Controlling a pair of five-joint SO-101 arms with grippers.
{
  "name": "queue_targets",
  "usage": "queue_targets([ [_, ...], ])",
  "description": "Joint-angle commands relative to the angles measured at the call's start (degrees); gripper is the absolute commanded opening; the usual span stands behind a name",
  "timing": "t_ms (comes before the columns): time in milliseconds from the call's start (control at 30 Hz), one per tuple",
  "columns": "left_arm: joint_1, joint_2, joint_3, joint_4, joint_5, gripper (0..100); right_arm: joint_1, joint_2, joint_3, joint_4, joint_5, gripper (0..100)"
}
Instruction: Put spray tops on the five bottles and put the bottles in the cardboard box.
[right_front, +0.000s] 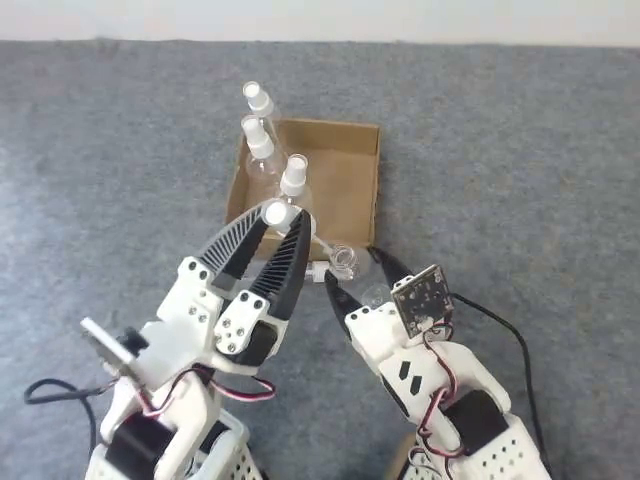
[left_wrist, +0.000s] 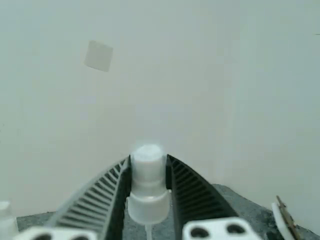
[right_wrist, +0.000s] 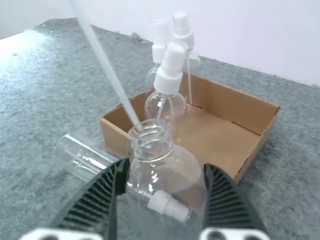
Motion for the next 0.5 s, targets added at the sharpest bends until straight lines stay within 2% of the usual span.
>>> queue_targets([
  [0,0.3,0.4,0.5,-0.1,-0.7,1,1.0,-1.1,-2.5,-1.5,0.4,8.9],
  [300,-0.3,0.2,-0.1,-2.4,-0.7,1,0.9,-1.1,-1.7,-1.9,0.4,8.9],
  [467,-0.1,0.2,-4.6,-0.4,-0.7,1,0.9,-1.1,0.4,-4.6,0.5,8.9],
])
